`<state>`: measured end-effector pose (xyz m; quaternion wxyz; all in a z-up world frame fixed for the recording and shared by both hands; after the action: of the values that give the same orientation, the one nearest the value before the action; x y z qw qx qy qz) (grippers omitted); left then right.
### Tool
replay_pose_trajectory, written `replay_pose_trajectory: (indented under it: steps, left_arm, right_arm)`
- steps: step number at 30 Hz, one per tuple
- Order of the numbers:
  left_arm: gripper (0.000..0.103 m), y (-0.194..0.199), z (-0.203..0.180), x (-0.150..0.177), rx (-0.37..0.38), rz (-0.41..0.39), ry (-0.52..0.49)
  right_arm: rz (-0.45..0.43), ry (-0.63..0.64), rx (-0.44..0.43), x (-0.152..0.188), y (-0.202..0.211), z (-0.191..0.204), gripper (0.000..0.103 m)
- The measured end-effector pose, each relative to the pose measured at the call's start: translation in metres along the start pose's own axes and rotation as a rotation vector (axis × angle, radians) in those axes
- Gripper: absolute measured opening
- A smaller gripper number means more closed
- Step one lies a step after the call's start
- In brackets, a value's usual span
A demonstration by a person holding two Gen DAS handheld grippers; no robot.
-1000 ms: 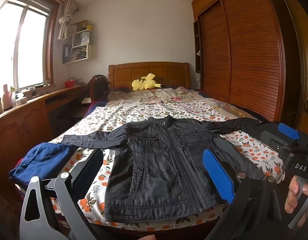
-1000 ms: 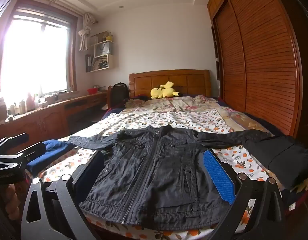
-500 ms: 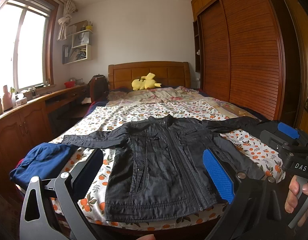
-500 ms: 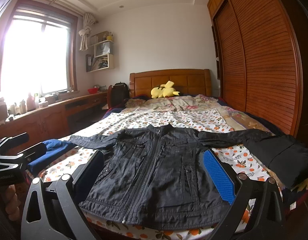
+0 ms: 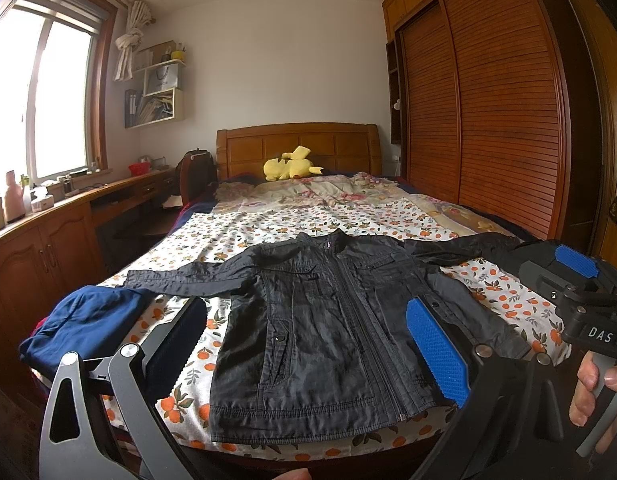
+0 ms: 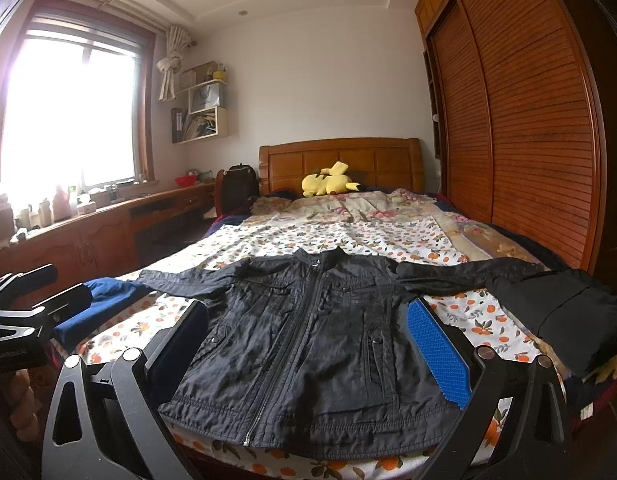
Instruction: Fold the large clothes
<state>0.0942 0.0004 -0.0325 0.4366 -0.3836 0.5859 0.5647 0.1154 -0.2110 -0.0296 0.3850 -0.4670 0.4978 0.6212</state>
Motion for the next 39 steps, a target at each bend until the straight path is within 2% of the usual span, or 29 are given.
replay_pose_trajectory:
  steps: [39]
  left_arm:
    - [0.101,0.015,-0.009,-0.015,0.005,-0.019,-0.015]
  right_arm:
    - [-0.006,0.001,0.000,0.000,0.002,0.000,0.097]
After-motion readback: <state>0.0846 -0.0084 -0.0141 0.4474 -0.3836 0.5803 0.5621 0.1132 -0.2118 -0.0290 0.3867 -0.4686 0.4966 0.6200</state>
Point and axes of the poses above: each gripper's, at about its wrist camera, not at the fingertips, and y roughly against the way its jaws point, z to its left, x to its underside, the point moved 10 cm from there along -y, roughly the way its jaws point, and after that the axes turned 4 degrees about x, right-handed, at the moved point
